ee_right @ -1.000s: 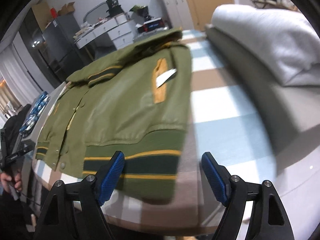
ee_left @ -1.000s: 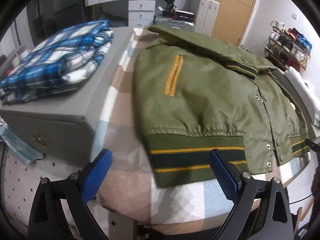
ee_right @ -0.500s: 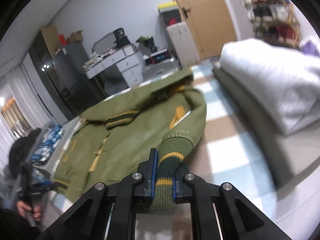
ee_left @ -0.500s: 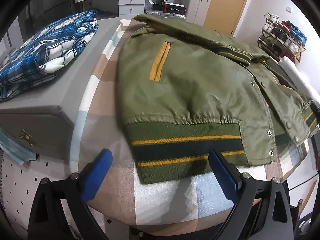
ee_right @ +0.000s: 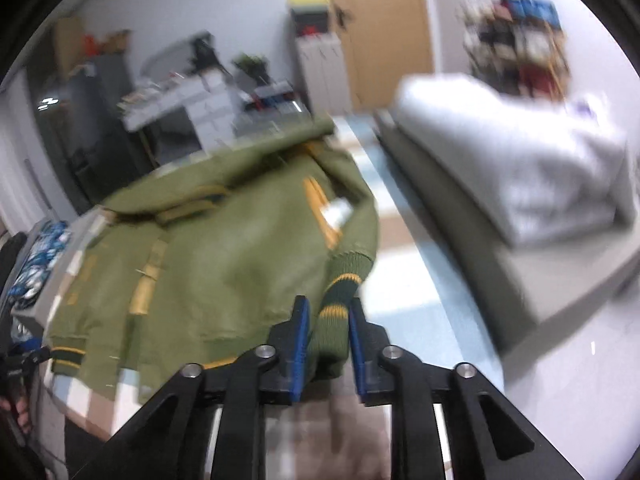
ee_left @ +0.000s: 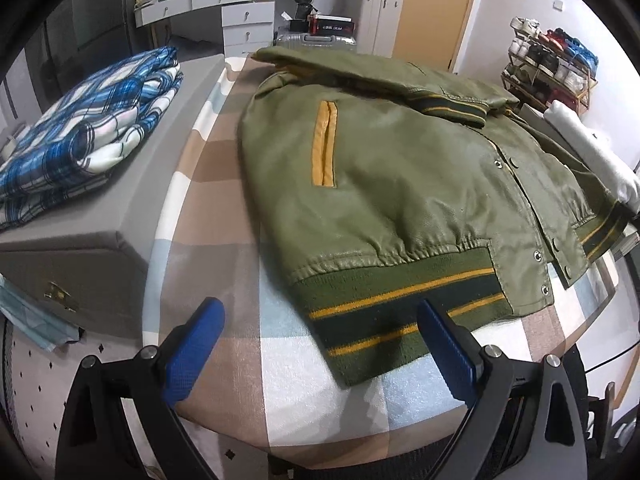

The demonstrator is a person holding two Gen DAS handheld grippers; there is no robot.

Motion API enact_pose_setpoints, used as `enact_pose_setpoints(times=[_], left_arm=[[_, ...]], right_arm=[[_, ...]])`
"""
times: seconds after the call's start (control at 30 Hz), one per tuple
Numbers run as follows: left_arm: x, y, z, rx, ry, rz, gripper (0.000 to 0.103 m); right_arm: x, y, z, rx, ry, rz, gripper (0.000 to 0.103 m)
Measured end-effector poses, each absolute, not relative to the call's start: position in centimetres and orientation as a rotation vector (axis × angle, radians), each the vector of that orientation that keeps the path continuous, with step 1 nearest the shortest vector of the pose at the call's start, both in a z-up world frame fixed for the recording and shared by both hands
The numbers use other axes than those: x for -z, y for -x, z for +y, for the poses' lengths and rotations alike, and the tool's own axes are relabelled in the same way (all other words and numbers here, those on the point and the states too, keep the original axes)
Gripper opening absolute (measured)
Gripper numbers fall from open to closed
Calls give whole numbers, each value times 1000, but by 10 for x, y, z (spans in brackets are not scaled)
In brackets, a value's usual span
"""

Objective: Fold large clothes

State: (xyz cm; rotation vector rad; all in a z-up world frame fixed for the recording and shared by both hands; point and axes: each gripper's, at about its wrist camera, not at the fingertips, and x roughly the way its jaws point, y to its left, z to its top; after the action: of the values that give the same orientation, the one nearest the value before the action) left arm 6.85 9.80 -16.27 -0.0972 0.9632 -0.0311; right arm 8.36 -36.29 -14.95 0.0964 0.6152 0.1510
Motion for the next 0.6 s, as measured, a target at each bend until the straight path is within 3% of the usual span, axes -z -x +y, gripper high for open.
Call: enact_pose_setpoints(times=[0.03,0.1,0.4,0.47,0.57,0.6], left_arm=[[163,-69,98,30,96,967,94],[162,-69,94,28,88,968,94],[160,-62,93,11,87,971,94],[161,-59,92,2,74,977,94],[163,-58,91,1,65,986,94],[164,-58,91,0,66,989,94]], right_arm=[[141,-75,-353,-190,-81,579,62],[132,-68,-329,-344,-84,580,74],[208,-103,-195,-757,-103,944,74],[218,-111,-183,-772,-84,986,67],[216,-111,-170,-742,-12,959,66],[214,-111,-167,-736,10,950,52]])
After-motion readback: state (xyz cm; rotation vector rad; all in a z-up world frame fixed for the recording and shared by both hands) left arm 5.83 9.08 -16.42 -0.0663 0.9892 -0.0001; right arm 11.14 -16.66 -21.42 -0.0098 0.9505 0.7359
